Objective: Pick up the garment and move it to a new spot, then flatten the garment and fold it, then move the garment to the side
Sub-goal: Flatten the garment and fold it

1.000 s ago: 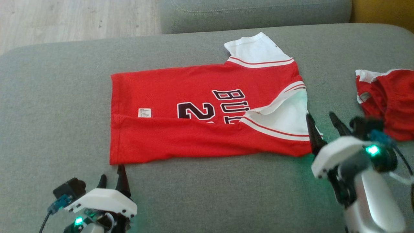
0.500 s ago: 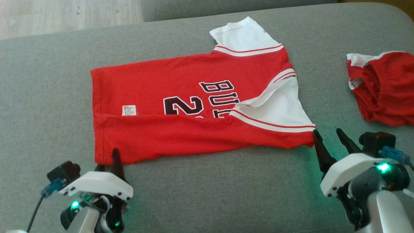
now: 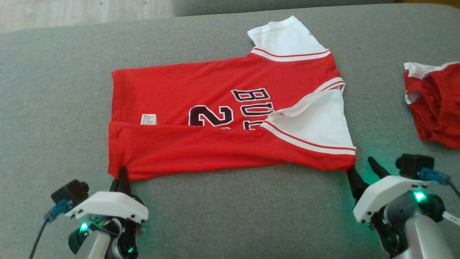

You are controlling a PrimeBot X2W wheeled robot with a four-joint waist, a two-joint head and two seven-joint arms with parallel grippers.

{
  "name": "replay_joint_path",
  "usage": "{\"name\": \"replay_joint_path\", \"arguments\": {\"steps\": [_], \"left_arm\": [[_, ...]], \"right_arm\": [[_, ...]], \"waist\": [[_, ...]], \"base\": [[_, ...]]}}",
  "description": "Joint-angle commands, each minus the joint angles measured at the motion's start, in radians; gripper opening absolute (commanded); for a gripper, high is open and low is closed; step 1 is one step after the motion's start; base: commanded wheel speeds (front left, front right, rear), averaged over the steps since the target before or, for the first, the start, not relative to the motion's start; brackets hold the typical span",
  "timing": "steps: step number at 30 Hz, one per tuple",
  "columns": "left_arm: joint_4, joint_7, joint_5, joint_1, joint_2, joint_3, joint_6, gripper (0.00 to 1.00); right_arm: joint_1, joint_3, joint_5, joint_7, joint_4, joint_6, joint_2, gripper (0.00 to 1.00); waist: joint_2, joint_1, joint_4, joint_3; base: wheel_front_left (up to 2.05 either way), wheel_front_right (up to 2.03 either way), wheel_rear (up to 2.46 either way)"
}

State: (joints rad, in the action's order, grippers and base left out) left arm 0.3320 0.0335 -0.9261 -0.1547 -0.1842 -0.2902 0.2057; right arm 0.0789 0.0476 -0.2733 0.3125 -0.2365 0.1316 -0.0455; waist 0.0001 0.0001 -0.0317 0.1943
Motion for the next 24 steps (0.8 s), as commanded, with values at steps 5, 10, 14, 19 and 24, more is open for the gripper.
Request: {"name": "replay_joint_path", "arguments": {"steps": [5,10,14,19,24], "left_arm": [[-0.039,-0.019,-0.009,0.004,-0.022,0.044,0.009,0.00],[-0.042,-0.028,-0.008,0.009,-0.018,0.040,0.005,0.00],[-0.047,-0.032,-0.010,0.012,-0.018,0.041,0.005,0.00],[-0.050,-0.034,-0.011,0.012,-0.018,0.040,0.006,0.00],[-0.053,-0.036,-0.011,0.013,-0.016,0.036,0.003,0.00]], "right_arm": [[0.043,-0.031,0.000,-0.021,0.026,-0.001,-0.005,1.00],[0.049,0.007,0.007,-0.059,0.089,-0.001,-0.005,1.00],[0.041,-0.009,-0.003,-0.045,0.159,-0.001,-0.005,1.00],[0.002,-0.070,-0.009,0.009,0.174,-0.001,-0.005,1.00],[-0.002,-0.080,-0.026,0.027,0.077,-0.001,-0.005,1.00]], "waist": [[-0.0001,-0.0001,0.017,-0.002],[-0.0001,-0.0001,0.018,-0.006],[-0.0001,-0.0001,0.011,-0.011],[-0.0001,-0.0001,0.010,-0.011],[-0.0001,-0.0001,0.018,-0.010]], "base": [[0.00,0.00,0.00],[0.00,0.00,0.00],[0.00,0.00,0.00],[0.00,0.00,0.00],[0.00,0.00,0.00]]}}
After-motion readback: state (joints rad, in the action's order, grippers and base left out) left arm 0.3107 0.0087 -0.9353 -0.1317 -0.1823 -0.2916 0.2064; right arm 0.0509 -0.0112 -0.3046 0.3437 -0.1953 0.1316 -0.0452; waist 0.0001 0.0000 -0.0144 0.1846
